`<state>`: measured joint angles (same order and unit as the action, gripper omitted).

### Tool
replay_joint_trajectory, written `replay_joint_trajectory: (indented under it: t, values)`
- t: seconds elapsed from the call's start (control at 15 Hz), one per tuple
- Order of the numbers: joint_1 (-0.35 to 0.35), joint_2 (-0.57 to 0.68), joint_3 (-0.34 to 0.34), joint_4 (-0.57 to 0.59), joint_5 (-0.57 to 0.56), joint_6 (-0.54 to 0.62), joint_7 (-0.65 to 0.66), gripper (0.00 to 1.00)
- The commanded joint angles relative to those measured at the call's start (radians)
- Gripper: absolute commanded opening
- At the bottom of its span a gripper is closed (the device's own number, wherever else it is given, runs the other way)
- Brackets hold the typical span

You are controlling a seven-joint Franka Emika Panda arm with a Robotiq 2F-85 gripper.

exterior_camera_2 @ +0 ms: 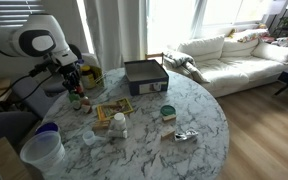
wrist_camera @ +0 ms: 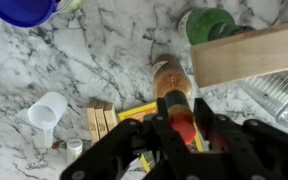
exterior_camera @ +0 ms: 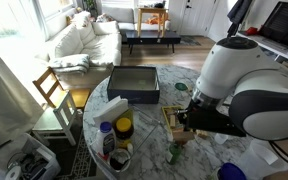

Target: Put the block on top of the green bottle then put the brown bottle inside the container

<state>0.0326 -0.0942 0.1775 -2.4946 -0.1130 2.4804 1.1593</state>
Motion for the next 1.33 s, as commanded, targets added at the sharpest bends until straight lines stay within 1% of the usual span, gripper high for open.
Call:
replay_joint_trajectory:
  t: [0.0,0.07,0.13,0.2,0.27,0.33,0.4,0.53,0.6,0.67,0.73,0.8,0.87,0.93,1.0,1.2,1.27]
  values:
    - [0.016,0.006,-0.01,-0.015,-0.003,0.01,0.033,0.66]
    - [0.017,0.008,-0.01,-0.015,-0.004,0.012,0.036,0.74]
    - [0.018,0.011,-0.01,-0.016,-0.006,0.014,0.041,0.79]
    - [0.019,0.013,-0.01,-0.016,-0.006,0.014,0.045,0.65]
    - [0.02,0.015,-0.011,-0.017,-0.009,0.016,0.05,0.43]
    - [0.02,0.015,-0.011,-0.017,-0.01,0.016,0.051,0.43]
    - [0.021,0.015,-0.012,-0.017,-0.011,0.016,0.054,0.37]
    - [0.021,0.015,-0.013,-0.016,-0.012,0.015,0.06,0.19]
    - [0.021,0.015,-0.013,-0.016,-0.013,0.016,0.061,0.12]
    - [0.021,0.015,-0.013,-0.016,-0.013,0.016,0.062,0.03]
    - [0.022,0.015,-0.012,-0.016,-0.013,0.016,0.062,0.0]
    - [0.022,0.015,-0.012,-0.016,-0.013,0.015,0.063,0.29]
    - [0.022,0.015,-0.012,-0.016,-0.015,0.014,0.066,0.35]
    - [0.022,0.015,-0.012,-0.016,-0.015,0.014,0.067,0.36]
    - [0.022,0.015,-0.012,-0.016,-0.015,0.014,0.067,0.42]
    - [0.021,0.012,-0.013,-0.017,-0.015,0.018,0.071,0.66]
    - [0.02,0.012,-0.014,-0.018,-0.017,0.023,0.075,0.73]
